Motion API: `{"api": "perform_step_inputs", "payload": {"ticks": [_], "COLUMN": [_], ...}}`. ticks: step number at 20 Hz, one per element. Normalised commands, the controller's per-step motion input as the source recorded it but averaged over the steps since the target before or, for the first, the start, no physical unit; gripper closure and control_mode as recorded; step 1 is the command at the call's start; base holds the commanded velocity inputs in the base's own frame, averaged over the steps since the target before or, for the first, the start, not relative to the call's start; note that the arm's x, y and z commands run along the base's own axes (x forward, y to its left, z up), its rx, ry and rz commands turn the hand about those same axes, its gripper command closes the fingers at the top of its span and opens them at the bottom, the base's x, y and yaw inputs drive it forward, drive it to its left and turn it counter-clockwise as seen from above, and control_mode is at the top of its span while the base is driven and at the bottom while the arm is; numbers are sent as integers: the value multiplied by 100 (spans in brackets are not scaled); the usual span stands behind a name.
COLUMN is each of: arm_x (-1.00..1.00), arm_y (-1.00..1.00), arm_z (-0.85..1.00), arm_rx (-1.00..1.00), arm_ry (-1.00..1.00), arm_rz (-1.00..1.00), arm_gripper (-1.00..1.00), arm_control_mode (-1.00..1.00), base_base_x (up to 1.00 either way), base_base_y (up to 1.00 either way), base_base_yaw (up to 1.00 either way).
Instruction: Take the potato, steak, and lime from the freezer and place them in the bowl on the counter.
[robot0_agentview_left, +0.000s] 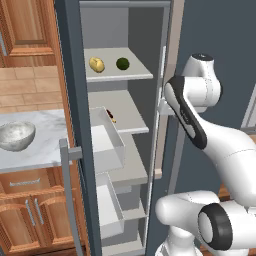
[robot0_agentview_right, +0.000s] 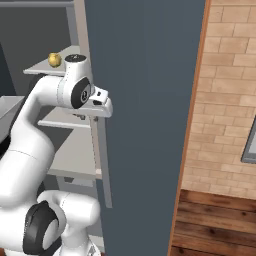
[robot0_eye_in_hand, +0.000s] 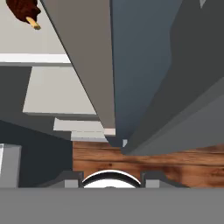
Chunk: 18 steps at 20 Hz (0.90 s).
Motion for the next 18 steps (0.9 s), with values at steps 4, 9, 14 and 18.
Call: {"api": "perform_step_inputs", "payload": {"ticks": [4,9,14,18], "arm_x": [-5,-15,-1,1], "arm_y": [5,51,77,60], "arm_z": [0,-8,-12,-15], "arm_rx": [0,0,0,0], "arm_ry": [0,0,0,0], "arm_rz": [0,6,17,19], "arm_gripper": [-100,-100,-100,-100], "arm_control_mode": [-100,-100,-100,-100], "base_base_x": [0,0,0,0], "base_base_y": [0,0,0,0], "base_base_yaw": [0,0,0,0]}}
